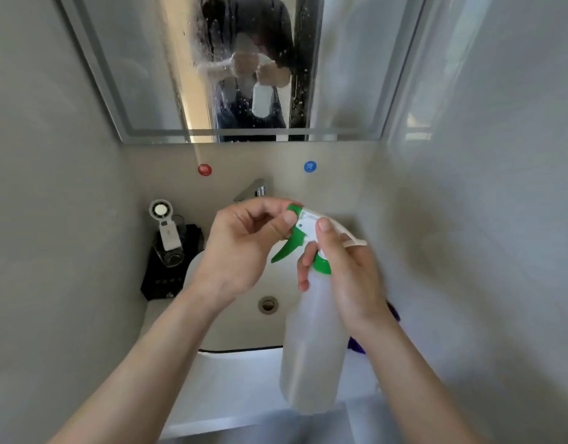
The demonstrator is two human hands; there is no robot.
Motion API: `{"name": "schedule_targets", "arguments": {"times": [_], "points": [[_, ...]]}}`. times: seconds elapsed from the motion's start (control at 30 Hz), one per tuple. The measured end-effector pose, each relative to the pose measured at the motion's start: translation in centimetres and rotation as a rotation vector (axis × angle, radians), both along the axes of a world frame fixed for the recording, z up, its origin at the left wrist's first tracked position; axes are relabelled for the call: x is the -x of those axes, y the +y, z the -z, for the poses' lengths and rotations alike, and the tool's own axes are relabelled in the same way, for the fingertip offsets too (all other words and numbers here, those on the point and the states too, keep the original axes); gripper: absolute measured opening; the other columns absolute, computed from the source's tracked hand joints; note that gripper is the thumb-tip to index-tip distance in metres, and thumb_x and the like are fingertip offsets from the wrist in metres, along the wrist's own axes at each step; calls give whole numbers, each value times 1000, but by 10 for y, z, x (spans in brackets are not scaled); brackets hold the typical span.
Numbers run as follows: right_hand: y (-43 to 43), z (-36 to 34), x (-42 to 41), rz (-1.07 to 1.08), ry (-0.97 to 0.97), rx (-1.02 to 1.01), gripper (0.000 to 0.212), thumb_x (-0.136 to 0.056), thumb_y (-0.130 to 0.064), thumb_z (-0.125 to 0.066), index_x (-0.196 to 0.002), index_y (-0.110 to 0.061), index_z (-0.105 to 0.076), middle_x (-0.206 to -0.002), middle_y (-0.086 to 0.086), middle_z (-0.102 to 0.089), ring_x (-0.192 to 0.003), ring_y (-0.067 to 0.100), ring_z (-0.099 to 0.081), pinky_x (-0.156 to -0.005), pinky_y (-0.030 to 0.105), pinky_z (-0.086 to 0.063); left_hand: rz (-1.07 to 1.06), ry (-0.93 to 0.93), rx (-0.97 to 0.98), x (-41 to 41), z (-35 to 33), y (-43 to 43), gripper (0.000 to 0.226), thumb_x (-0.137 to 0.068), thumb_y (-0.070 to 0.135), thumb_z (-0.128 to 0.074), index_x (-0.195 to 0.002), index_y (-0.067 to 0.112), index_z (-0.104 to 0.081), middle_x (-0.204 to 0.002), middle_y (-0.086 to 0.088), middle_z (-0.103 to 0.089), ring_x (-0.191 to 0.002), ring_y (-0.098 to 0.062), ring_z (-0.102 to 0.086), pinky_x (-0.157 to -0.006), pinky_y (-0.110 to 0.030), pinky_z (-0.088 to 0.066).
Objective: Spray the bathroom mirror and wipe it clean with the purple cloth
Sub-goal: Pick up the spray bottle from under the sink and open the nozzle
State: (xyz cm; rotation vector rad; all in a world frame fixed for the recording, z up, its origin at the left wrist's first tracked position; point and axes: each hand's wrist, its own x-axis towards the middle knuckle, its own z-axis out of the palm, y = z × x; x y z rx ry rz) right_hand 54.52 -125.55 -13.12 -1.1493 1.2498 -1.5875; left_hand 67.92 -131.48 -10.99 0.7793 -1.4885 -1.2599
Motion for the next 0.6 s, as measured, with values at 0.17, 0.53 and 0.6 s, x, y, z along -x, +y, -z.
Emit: {"name": "schedule_targets", "arguments": {"times": [0.17,0.53,0.6], "points": [[-57,2,-32,43,9,1,58,-106,-30,-45,-64,8,-57,-56,18,-55,-54,24,-54,-60,21,-49,-45,45,-35,-21,0,-51,12,-94,4,-60,-95,3,-72,-84,-16,-70,-73,-18,-61,-70,-27,-53],[-113,-1,-31,54,20,-44,40,-98,-46,-46,-87,-18,-72,-55,7,-57,-52,26,-55,-64,47,-51,-32,82,-149,-12,7,-113,13,-90,15,-66,-87,19,-78,-92,-13,-75,-87,-28,-68,-90,-47,-55],[-120,-1,-23,62,22,-42,44,-99,-45,-48,-81,-11,-70,-55,9,-56,-51,25,-54,-59,41,-51,-53,89,-168,-2,7,-117,17,-91,13,-65,-82,20,-77,-88,-10,-75,-83,-24,-68,-83,-39,-57]]}}
